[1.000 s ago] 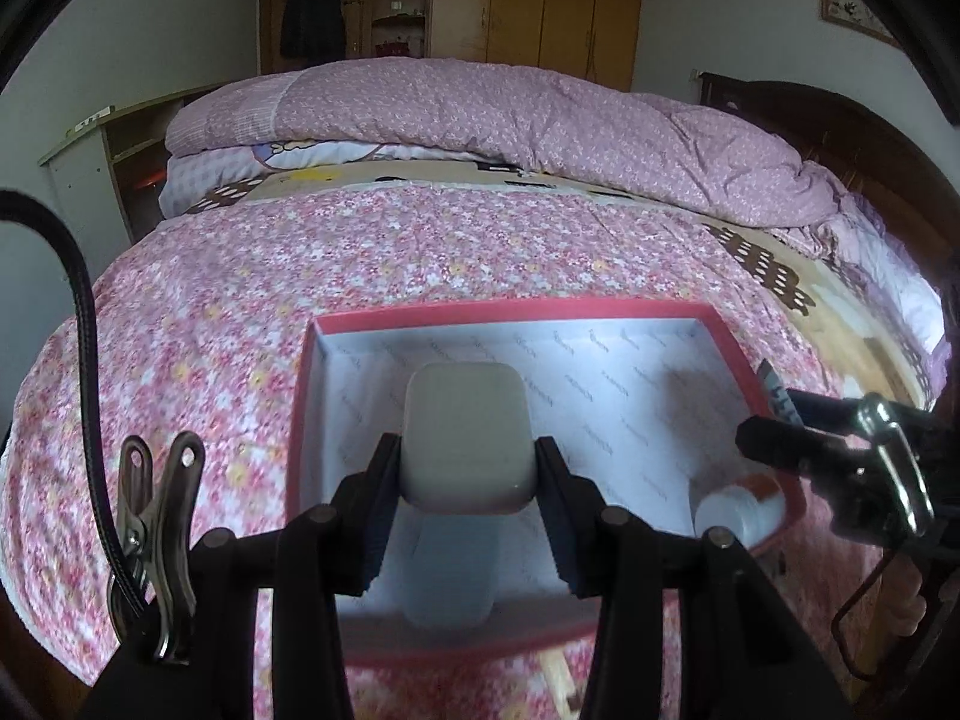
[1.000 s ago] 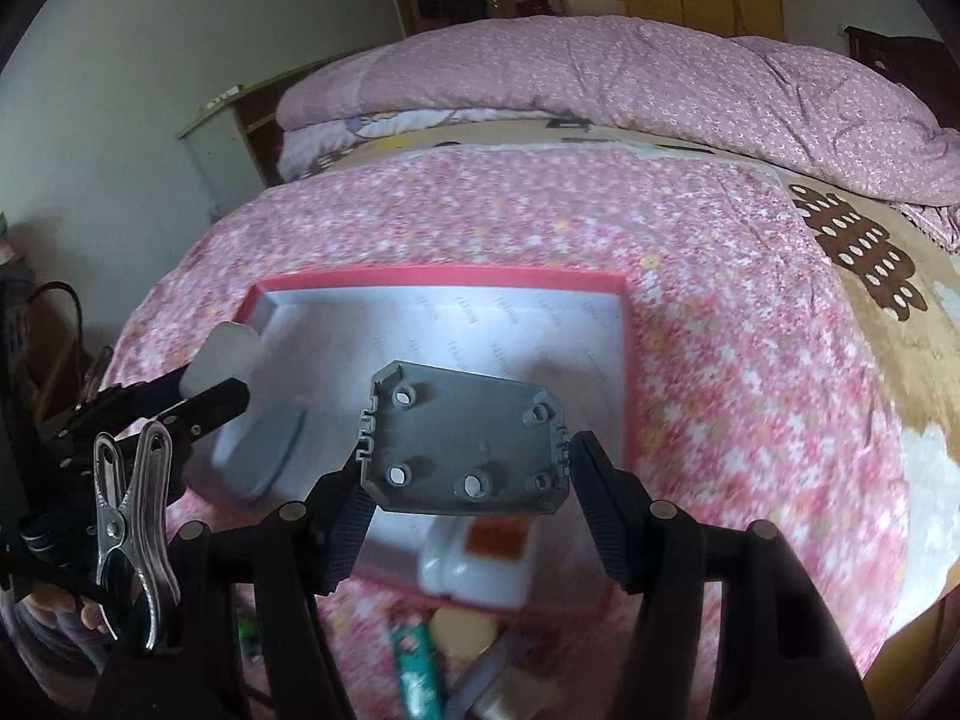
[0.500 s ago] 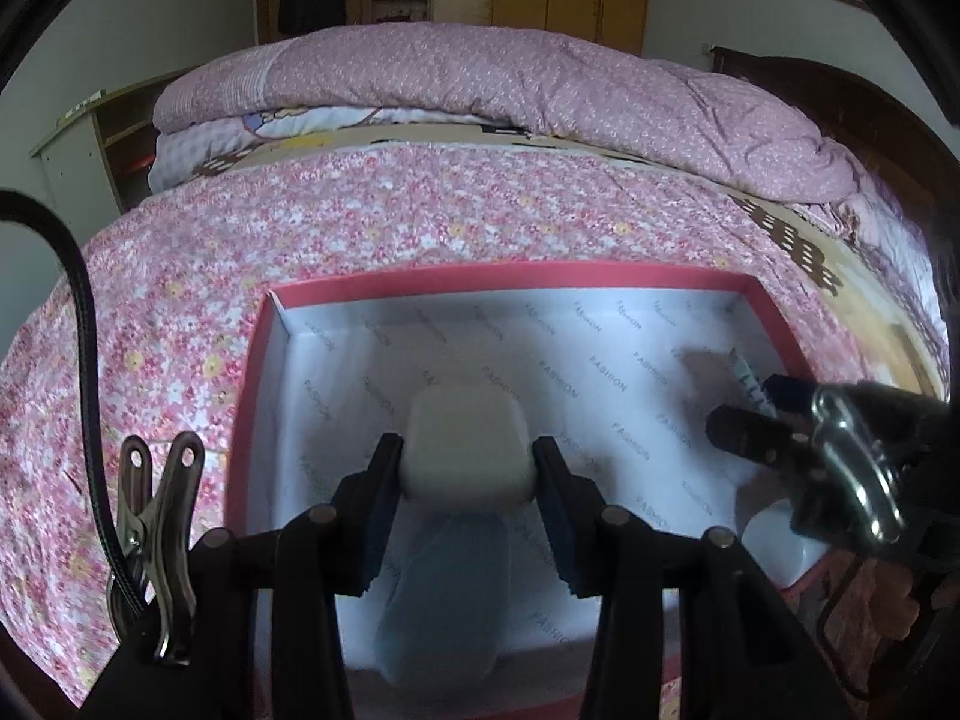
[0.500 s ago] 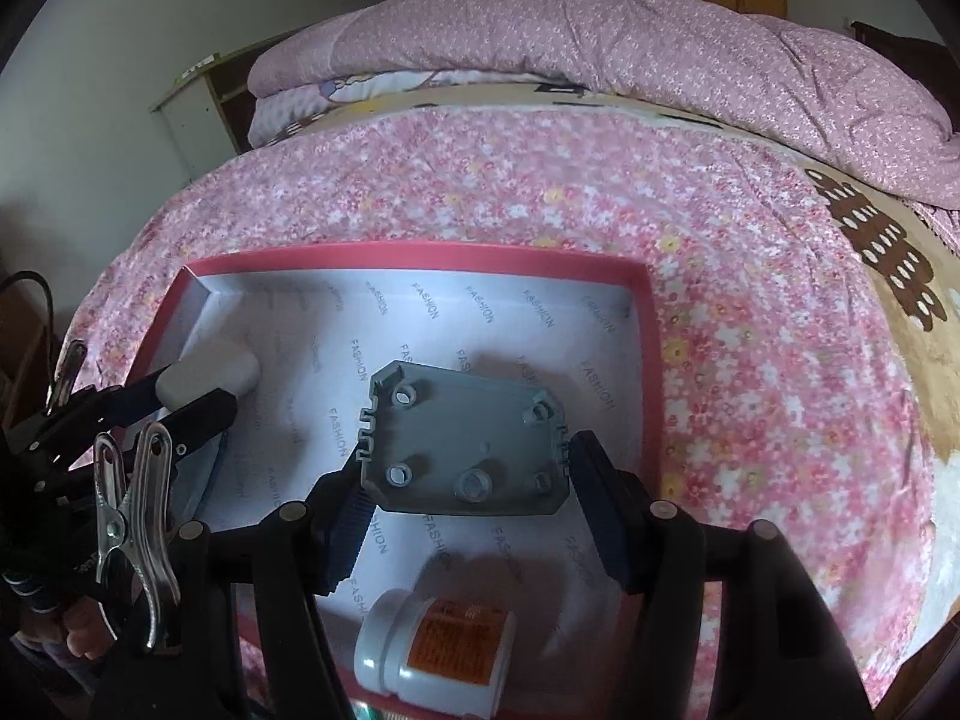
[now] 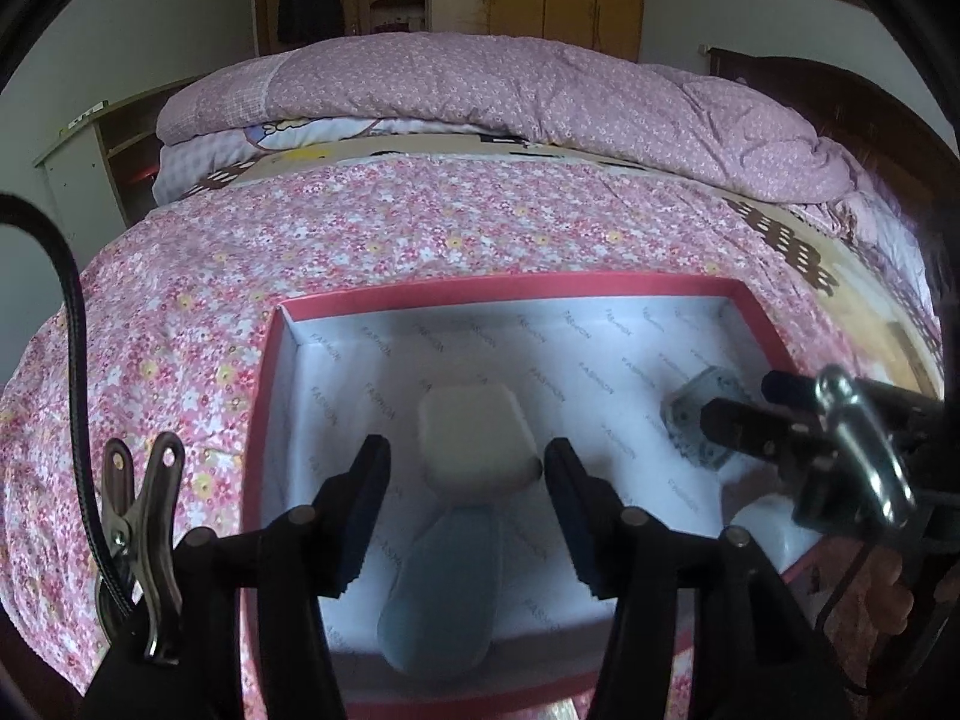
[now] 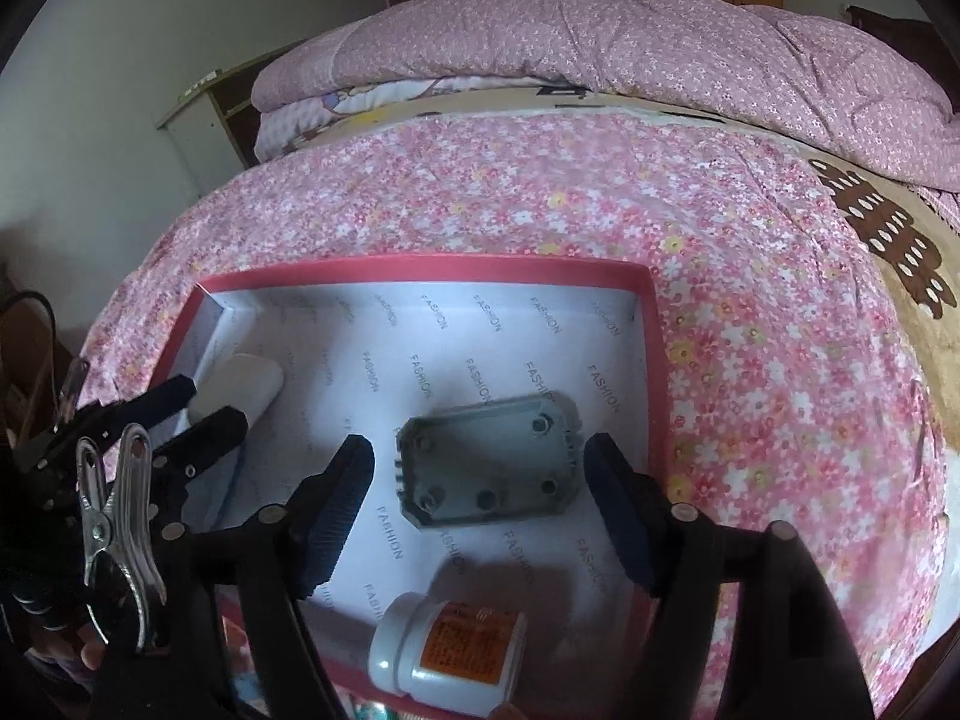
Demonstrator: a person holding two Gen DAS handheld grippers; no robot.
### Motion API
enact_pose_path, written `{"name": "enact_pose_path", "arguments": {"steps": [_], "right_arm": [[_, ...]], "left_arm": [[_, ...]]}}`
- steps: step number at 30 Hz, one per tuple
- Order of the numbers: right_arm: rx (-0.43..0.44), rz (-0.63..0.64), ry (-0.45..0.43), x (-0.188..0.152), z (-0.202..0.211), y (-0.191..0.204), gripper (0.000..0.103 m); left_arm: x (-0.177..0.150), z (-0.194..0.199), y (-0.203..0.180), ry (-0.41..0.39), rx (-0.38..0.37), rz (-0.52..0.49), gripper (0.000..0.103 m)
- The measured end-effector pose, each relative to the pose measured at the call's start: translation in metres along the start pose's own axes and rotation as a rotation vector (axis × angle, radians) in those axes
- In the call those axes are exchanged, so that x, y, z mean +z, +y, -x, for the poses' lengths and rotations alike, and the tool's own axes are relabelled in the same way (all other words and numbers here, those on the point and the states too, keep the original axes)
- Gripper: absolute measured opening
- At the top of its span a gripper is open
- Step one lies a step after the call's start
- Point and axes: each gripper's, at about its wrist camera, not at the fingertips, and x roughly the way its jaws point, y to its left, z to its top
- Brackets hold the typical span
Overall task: Organize rigid objects
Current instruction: 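Lower white case into tray with left tool while right tool releases grey plate inside, then grasp green-and-striped toy with left tool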
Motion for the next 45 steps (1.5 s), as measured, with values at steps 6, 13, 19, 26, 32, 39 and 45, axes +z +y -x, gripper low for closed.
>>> {"name": "enact_pose_path", "arguments": {"steps": [6,13,19,26,32,39,45], "right_arm": [[0.02,0.0,-0.015,-0.009,0.021,0.003,0.075],[0.049,-0.006,-0.029,-0.029,0.048,0.01,0.075],[0.061,-0.016,-0.041,-0.054,0.068,0.015,0.075],[0.053,-0.012,-0.012,-0.089,0.085,0.019,0.075],[0.041,0.0,0.026,-0.125,0.091,0.023,0.075],[-0.006,0.082,0.055,-0.162,0.094,0.029,0.075],[-0.024,0.134,0.064,-0.187,0.088,0.037,0.075]], "left_arm": [[-0.009,0.021,0.0,-0.003,0.002,0.002,0.057],[-0.026,0.052,0.001,-0.017,-0.013,-0.008,0.057],[-0.048,0.072,0.003,-0.011,-0.038,0.004,0.057],[-0.075,0.086,0.003,0.006,-0.06,-0.004,0.057],[-0.101,0.09,-0.001,0.029,-0.067,-0.021,0.057],[-0.132,0.087,-0.011,0.074,-0.09,-0.066,0.057],[-0.138,0.079,-0.016,0.084,-0.105,-0.083,0.057]]}}
